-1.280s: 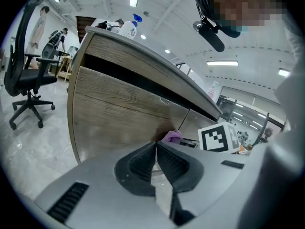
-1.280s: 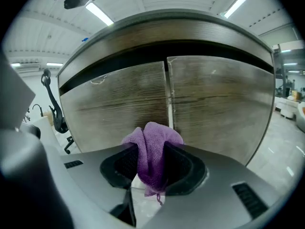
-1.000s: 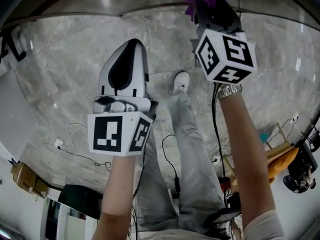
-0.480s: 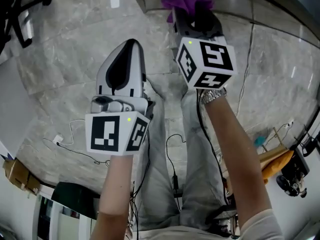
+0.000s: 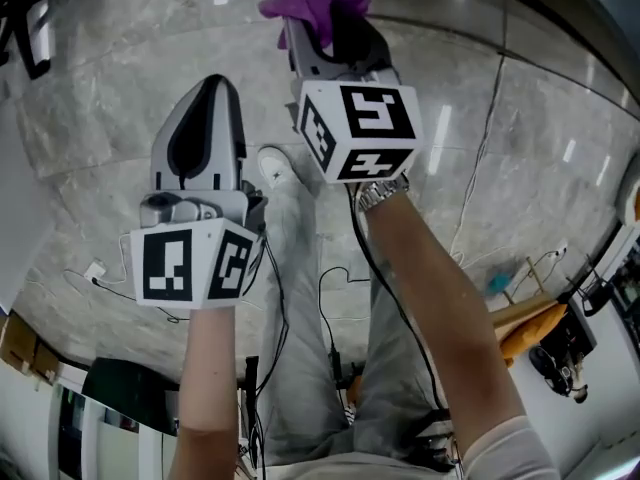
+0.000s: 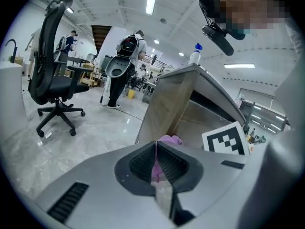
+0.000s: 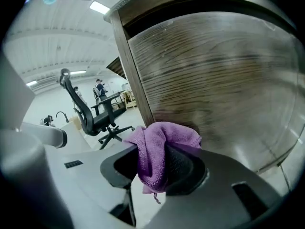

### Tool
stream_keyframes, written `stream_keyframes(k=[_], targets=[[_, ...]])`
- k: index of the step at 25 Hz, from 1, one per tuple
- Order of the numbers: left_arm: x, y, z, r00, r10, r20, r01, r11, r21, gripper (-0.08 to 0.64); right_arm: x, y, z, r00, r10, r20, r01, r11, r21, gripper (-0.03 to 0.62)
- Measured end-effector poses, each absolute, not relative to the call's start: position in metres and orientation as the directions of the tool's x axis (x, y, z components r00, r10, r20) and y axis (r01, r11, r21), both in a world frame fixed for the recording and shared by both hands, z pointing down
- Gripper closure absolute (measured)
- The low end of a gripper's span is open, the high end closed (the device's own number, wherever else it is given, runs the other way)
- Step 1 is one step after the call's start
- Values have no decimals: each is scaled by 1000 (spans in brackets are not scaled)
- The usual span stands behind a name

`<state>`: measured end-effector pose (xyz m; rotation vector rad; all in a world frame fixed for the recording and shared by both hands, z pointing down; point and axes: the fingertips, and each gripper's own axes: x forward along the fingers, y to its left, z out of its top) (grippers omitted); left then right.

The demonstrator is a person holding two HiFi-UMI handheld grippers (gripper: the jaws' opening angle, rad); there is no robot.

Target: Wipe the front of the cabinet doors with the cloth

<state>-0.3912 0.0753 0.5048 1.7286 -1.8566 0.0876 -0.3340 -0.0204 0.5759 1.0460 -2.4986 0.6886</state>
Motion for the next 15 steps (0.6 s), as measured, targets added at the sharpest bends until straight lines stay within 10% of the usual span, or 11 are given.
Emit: stream_keyframes(k=[15], targets=[[-179, 20, 507, 89, -890, 448, -902, 118, 414, 543, -63, -69, 605, -490, -625, 607, -858, 468, -211, 457]])
